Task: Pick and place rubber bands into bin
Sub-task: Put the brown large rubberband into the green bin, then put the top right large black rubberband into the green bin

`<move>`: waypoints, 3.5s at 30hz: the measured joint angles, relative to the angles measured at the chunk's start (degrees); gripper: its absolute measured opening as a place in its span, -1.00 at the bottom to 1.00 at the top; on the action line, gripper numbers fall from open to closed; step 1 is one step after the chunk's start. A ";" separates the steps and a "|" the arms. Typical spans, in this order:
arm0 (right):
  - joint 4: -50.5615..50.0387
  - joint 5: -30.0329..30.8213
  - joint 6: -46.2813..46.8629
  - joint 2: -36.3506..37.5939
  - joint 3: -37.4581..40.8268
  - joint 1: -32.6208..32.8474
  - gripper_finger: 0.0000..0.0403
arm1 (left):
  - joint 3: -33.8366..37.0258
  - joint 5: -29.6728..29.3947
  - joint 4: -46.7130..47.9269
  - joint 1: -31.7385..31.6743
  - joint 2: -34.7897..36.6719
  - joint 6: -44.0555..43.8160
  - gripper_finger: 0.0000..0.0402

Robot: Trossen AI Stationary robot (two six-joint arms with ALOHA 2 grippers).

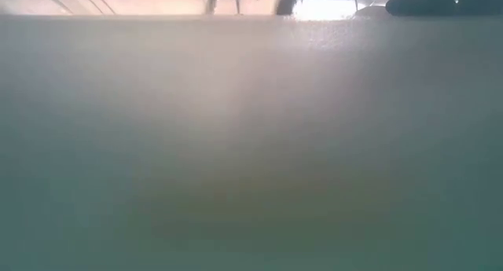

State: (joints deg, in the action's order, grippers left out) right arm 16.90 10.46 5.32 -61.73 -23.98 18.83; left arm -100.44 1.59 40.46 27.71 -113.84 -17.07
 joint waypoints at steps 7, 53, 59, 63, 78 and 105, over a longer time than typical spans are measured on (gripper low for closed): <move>0.01 -0.02 0.02 0.00 -0.01 0.02 -0.27 | 0.00 1.21 -0.15 -1.14 -5.52 -2.58 -0.94; -0.65 -0.04 -0.02 -0.02 0.06 0.02 -0.30 | -0.02 4.48 4.14 -5.18 -13.00 -5.92 -0.03; -0.56 -0.04 -0.02 0.00 0.04 0.02 -0.30 | -0.02 3.47 6.50 -6.34 -10.05 -5.13 0.16; -0.32 -0.04 -0.02 0.02 -0.01 0.02 -0.30 | -0.02 2.84 7.85 -6.43 -7.34 -3.79 0.18; 0.49 -0.04 -0.02 0.00 0.02 0.02 -0.30 | -0.02 -10.17 14.99 -6.98 11.60 4.58 0.18; 2.00 -0.20 1.49 0.01 0.02 0.02 -0.30 | 55.16 -21.19 -18.29 -7.02 61.39 6.45 0.18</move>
State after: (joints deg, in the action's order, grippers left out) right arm 18.90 10.26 6.81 -61.72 -23.97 18.85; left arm -45.28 -19.59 22.16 20.69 -52.45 -10.62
